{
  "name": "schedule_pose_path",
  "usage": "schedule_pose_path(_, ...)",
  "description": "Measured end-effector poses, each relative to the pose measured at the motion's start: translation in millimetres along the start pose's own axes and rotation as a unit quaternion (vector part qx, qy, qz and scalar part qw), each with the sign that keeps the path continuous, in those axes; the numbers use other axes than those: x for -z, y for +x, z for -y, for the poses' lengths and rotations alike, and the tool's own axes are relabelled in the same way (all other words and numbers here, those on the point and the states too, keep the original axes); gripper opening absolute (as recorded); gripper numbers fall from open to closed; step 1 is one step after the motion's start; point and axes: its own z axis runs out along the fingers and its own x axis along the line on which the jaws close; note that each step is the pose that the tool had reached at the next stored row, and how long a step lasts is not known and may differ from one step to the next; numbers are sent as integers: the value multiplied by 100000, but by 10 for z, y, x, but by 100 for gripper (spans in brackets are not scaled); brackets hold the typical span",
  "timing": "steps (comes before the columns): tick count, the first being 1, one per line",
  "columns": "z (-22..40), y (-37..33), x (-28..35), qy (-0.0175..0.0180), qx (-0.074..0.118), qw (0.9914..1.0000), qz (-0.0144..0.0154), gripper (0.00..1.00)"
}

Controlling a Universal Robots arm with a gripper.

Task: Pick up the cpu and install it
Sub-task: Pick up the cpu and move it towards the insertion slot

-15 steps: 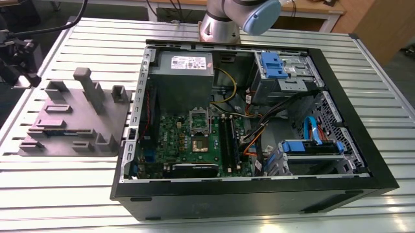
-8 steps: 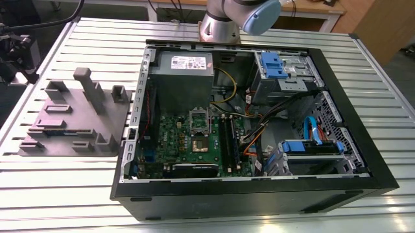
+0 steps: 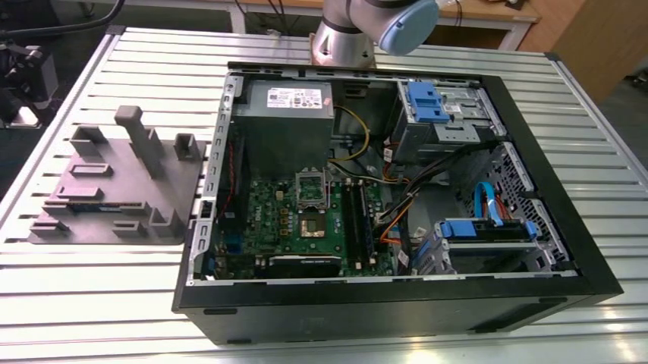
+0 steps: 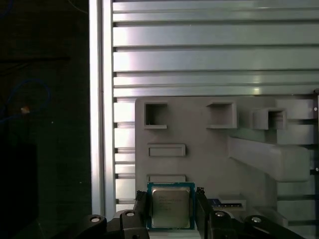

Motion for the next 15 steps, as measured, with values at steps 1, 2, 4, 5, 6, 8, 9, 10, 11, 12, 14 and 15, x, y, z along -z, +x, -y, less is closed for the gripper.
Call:
schedule_pose_path(1, 0, 0, 13, 0, -2, 100000, 1, 47)
schedule_pose_path(2, 0, 0, 30, 0, 2, 100000, -1, 47)
schedule_pose_path(4, -1, 0, 65, 3, 0, 100000, -3, 47)
schedule_pose_path(5, -1, 0, 83, 3, -2, 100000, -2, 47)
schedule_pose_path(6, -2, 0, 102, 3, -1, 100000, -5, 47)
schedule_pose_path(8, -2, 0, 135, 4, 0, 100000, -4, 47)
schedule_pose_path(9, -2, 0, 149, 0, 1, 100000, -1, 47)
schedule_pose_path(10, -3, 0, 164, 1, 1, 100000, -1, 47)
schedule_pose_path(11, -3, 0, 197, 2, 0, 100000, -2, 47)
schedule_pose_path(12, -4, 0, 214, 3, 0, 100000, -3, 47)
schedule_pose_path(14, -4, 0, 244, 1, 0, 100000, -3, 47)
schedule_pose_path(15, -5, 0, 260, 2, 0, 100000, 0, 47)
